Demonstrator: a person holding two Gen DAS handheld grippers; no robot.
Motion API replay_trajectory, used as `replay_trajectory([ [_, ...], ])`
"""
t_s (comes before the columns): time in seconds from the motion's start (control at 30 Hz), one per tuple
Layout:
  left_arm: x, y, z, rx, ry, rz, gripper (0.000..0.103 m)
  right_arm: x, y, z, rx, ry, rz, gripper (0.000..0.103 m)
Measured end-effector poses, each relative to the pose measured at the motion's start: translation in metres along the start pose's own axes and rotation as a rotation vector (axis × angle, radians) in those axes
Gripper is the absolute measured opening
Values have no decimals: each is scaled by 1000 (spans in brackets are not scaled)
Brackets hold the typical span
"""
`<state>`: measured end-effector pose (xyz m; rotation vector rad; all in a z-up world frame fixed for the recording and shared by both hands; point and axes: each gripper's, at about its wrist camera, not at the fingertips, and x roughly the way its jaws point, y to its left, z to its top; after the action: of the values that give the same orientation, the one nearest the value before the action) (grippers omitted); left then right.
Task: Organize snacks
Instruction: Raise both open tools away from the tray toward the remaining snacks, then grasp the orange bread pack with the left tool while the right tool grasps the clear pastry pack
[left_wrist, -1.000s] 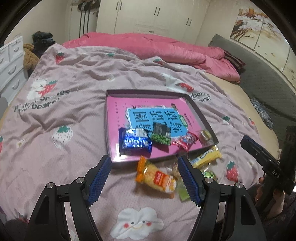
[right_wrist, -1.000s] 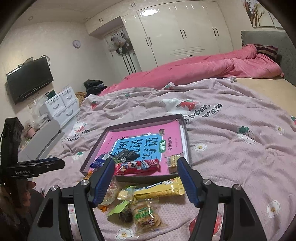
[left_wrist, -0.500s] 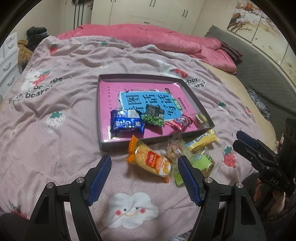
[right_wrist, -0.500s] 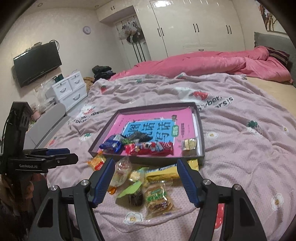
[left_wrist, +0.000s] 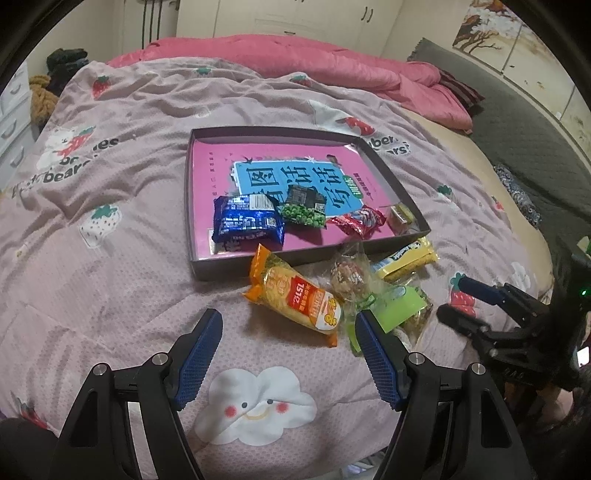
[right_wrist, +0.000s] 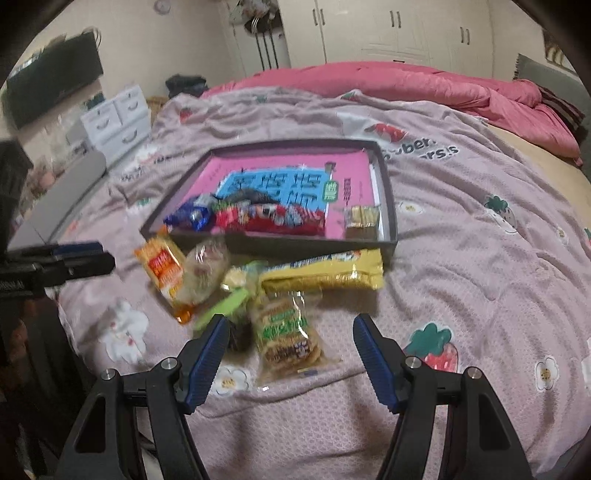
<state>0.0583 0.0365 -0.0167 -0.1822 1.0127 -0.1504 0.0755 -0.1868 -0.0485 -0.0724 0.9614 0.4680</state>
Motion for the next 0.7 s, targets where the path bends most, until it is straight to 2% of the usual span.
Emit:
replay_trajectory([
  [0.3, 15, 3, -4, -24, 38, -23, 76, 12, 8, -3, -50, 51, -17, 69],
  [0.7, 47, 14, -7, -160, 93, -96, 76, 29, 18, -6, -117, 102, -46, 69],
])
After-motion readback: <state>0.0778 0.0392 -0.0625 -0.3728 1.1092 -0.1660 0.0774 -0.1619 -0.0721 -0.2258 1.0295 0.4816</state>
